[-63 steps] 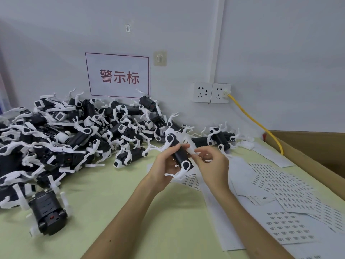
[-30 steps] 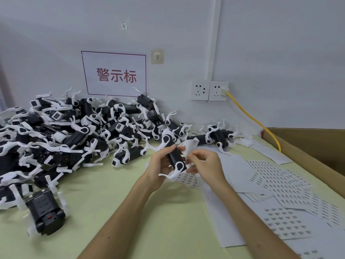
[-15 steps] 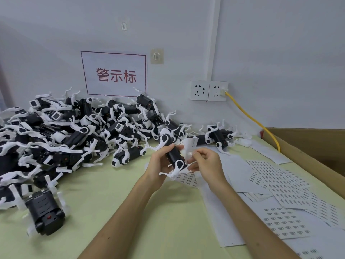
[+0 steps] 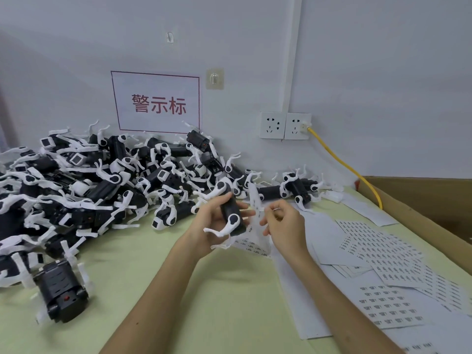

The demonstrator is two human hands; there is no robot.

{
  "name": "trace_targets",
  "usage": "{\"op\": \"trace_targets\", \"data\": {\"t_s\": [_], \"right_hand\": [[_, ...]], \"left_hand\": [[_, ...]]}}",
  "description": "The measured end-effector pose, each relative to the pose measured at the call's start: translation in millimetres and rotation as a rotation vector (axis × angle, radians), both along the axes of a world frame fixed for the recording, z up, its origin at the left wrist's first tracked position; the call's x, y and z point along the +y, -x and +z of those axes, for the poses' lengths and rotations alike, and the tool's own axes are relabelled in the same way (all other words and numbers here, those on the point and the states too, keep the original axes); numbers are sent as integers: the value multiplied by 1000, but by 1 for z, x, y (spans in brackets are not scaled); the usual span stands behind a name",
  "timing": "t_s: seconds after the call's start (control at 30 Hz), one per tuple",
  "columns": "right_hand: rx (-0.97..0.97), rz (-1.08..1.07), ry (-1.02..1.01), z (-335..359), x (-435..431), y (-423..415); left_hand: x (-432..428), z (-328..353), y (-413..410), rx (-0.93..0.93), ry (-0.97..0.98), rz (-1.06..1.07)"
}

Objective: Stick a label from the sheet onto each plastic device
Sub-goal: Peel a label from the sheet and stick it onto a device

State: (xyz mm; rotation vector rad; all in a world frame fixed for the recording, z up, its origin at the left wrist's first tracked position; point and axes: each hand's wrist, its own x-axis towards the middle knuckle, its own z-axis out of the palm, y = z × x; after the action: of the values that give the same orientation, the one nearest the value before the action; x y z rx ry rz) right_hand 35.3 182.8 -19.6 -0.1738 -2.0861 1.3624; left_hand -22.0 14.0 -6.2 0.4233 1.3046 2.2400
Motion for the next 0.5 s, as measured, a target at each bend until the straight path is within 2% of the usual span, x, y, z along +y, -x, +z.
{"op": "trace_targets", "data": {"t_s": [0.1,0.37,0.5], "right_hand": [[9,8,-55,-1,0,1],[54,27,-223,-2,-2,-1],[63,35,-225,-2,-1,1]], "left_hand": [[6,-1,-3,-11,42,-29],[1,2,-8,13,-5,-20],[2,2,-7,22,-21,0]]}}
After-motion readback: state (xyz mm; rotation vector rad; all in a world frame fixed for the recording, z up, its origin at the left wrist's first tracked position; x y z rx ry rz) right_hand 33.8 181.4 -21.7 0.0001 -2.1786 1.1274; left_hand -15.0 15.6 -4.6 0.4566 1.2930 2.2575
